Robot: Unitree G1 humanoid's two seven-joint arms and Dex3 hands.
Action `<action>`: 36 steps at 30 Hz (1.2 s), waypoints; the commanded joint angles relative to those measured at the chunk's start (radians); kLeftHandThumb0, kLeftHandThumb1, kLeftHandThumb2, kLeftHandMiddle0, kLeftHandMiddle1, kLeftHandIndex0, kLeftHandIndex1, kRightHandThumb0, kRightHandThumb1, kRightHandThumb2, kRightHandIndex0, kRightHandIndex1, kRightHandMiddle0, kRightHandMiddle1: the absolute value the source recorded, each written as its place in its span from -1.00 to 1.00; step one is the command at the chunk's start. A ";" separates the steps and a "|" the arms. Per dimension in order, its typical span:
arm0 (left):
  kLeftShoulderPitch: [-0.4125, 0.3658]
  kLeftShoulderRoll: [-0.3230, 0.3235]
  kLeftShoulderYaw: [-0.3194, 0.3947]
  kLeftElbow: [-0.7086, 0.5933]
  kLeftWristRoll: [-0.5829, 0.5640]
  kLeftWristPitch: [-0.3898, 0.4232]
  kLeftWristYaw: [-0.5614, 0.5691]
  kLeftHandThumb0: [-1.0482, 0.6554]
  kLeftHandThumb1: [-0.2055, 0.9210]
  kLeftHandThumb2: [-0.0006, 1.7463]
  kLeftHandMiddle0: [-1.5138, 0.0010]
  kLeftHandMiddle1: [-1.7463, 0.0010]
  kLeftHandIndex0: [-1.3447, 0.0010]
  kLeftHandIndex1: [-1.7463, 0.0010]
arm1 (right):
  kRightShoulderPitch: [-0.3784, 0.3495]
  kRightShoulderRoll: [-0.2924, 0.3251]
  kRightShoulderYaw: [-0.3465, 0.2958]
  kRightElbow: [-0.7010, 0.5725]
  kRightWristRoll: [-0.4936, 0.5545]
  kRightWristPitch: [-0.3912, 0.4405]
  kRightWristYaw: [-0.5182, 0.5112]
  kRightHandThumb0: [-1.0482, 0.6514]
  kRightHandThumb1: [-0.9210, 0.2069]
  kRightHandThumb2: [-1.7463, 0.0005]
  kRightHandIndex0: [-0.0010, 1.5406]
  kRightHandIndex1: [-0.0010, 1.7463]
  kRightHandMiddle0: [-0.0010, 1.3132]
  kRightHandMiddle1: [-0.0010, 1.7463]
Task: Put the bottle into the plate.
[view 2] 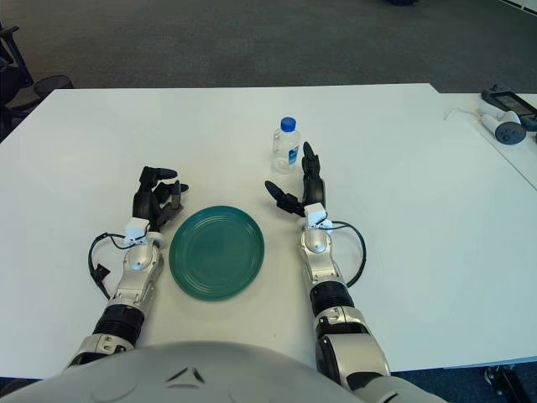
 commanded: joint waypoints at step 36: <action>0.070 0.021 0.015 0.044 0.009 0.046 0.004 -0.20 0.69 -0.13 0.18 -0.34 0.56 -1.00 | 0.147 -0.002 -0.050 0.051 0.015 -0.042 -0.137 -0.88 -0.57 0.60 -1.00 -1.00 -0.98 -0.99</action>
